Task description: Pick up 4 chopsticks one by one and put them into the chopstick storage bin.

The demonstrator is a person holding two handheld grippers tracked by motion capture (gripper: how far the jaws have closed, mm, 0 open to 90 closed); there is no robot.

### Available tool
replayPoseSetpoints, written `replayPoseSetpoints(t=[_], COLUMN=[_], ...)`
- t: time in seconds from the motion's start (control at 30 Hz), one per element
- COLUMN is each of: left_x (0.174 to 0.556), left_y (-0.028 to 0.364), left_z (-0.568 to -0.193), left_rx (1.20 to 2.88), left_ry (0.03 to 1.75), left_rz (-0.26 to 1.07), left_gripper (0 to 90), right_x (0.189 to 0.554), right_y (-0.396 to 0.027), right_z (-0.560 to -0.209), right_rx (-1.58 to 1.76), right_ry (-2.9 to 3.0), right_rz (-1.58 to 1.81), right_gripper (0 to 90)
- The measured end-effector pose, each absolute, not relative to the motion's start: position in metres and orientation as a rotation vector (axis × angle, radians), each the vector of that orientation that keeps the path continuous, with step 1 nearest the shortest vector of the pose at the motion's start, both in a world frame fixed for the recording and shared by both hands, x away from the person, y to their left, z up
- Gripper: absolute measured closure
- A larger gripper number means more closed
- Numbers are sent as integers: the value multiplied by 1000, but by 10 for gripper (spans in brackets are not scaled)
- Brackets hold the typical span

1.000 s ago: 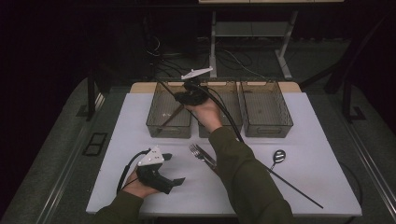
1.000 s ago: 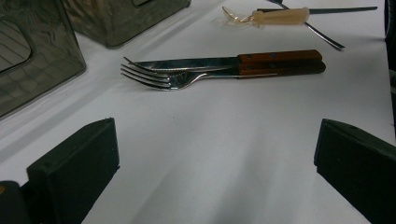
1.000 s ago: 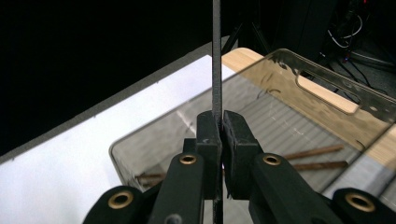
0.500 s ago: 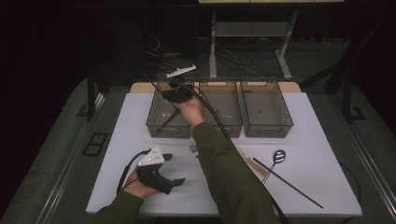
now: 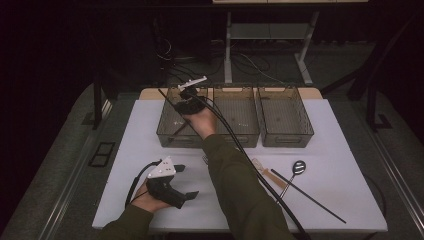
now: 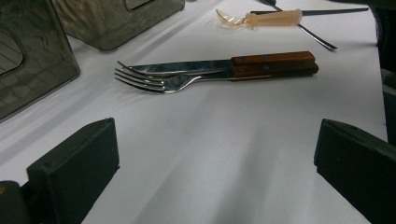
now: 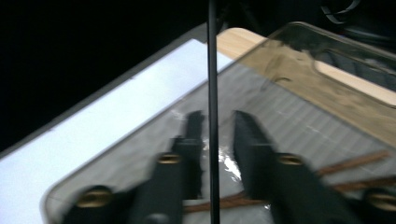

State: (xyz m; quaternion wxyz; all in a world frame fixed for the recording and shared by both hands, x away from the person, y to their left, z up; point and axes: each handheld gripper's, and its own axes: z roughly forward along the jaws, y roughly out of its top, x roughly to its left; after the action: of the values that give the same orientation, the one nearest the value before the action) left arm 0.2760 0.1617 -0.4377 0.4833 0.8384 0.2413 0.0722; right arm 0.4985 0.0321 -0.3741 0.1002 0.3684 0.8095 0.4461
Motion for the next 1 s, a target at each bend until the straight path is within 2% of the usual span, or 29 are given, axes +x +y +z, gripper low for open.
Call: replayPoseSetpoints(t=[0.1,0.4,0.7,1.0], left_x=[276,276,276,276], left_y=[162,162,162,163], left_z=[-438,-437,-438,-438], left_rx=[2039,2052,2043,2030], left_ry=[588,582,595,607], left_rz=[178,182,181,190], left_gripper=[0,0,0,0], right_x=[497,484,467,443], right_y=[28,6,-27,-63], right_z=[-372,-357,-349,-345], right_rx=[1079,1011,983,917], right_ry=[2388,2454,2464,2486], right_rz=[1315,1329,1364,1316], right_gripper=[617,462,418,293])
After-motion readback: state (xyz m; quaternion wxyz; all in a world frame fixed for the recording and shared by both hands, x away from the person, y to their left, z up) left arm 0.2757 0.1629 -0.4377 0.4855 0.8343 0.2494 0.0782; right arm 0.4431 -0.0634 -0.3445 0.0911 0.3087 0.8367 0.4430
